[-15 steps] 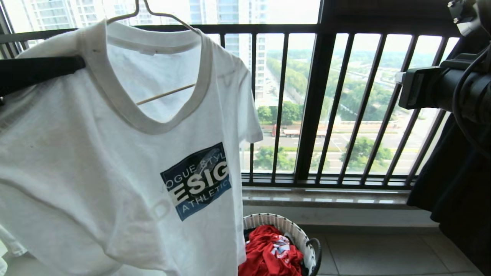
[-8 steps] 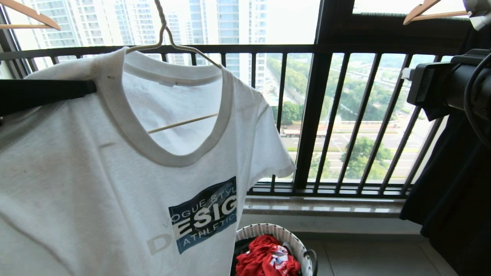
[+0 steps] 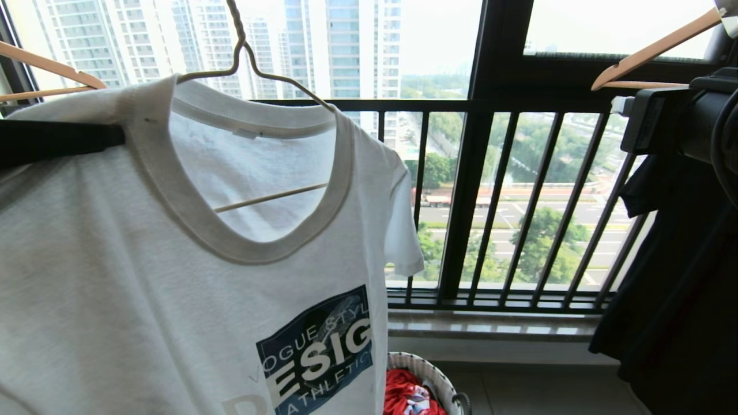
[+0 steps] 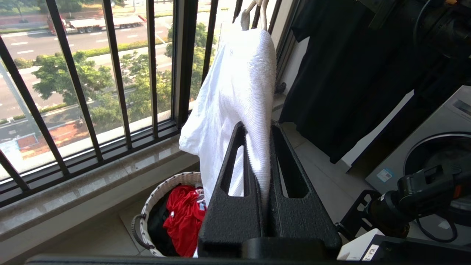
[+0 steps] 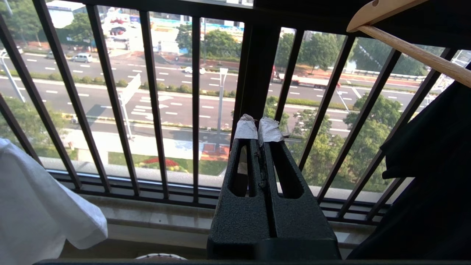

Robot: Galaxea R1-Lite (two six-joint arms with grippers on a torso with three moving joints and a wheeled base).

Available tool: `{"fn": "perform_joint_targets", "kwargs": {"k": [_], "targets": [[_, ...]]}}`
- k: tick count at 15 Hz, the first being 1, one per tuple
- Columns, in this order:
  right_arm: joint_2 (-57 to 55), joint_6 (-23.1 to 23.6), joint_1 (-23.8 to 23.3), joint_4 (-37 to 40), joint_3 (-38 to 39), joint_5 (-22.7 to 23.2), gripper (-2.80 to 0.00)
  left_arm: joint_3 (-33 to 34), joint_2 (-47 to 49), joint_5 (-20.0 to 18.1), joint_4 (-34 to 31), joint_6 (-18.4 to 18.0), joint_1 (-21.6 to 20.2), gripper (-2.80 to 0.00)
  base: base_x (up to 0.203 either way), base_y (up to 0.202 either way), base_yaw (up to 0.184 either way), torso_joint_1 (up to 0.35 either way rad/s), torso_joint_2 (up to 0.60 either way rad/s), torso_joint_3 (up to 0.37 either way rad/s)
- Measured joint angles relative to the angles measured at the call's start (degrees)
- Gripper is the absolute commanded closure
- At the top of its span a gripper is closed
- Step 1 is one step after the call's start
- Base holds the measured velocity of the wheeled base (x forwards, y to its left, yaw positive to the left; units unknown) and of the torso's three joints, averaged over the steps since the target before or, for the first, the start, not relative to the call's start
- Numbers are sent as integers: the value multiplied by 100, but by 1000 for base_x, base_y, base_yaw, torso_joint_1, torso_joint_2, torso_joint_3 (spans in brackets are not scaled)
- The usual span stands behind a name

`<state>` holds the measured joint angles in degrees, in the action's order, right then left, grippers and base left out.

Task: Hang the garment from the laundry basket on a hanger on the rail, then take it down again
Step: Hang the clothes rack on the clothesline

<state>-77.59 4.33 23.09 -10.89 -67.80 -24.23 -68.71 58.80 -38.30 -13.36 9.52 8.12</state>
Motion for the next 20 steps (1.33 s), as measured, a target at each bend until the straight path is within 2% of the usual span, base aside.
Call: {"fn": "perform_joint_targets", "kwargs": {"k": [3,7,12,20], "targets": [[1,9,19,-5,30,16,0,-191,-62,-24,-482,-110,31,0,0,0,0,229,-531,-305],[17,11,114,-2,83,20,0,-205,-79,-455,-524,-106,149,0,0,0,0,253,-561,-317],[64,76,177,-20,127,19,0,-105,-76,-487,-507,-123,243,0,0,0,0,258,-569,-312],[191,244,185,-11,233,22,0,-85,-73,-530,-513,-123,295,0,0,0,0,170,-362,-194]]}}
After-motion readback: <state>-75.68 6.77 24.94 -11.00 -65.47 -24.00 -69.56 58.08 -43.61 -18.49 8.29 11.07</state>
